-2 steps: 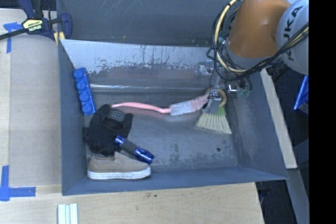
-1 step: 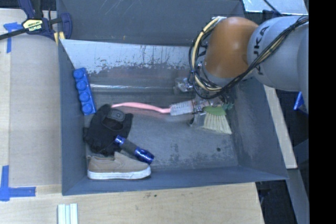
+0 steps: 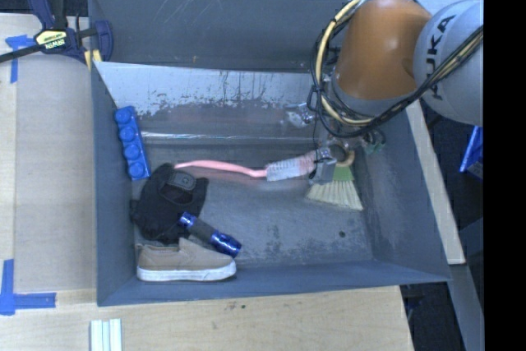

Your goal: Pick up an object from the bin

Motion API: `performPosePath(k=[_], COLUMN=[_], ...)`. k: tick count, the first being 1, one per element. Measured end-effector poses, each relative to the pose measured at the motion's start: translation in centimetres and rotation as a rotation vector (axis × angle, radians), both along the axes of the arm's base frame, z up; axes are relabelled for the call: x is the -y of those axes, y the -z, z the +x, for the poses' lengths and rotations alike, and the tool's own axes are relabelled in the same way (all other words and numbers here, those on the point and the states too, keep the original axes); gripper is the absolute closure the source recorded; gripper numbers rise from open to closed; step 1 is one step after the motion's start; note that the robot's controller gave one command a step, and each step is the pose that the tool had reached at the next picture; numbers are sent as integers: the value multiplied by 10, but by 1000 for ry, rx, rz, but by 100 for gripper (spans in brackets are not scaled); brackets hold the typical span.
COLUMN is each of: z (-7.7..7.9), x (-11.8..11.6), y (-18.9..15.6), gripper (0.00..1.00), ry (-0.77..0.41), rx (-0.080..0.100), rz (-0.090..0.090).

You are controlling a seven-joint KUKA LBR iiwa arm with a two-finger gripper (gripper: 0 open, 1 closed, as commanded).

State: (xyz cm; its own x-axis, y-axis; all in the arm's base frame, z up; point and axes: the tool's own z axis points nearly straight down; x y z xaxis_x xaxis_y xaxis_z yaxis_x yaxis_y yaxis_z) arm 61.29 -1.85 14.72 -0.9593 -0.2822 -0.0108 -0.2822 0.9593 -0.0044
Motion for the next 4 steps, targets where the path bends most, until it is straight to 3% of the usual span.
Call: performPosePath(k=[1, 2, 3, 4], z=[-1, -1, -5, -5], x=[13, 2, -15, -15], y=[48, 76, 76, 76], gripper=[0, 0, 100, 100], ry=[-240, -224, -414, -413], rx=[-18, 2, -1, -1], rz=[2, -2, -2, -2])
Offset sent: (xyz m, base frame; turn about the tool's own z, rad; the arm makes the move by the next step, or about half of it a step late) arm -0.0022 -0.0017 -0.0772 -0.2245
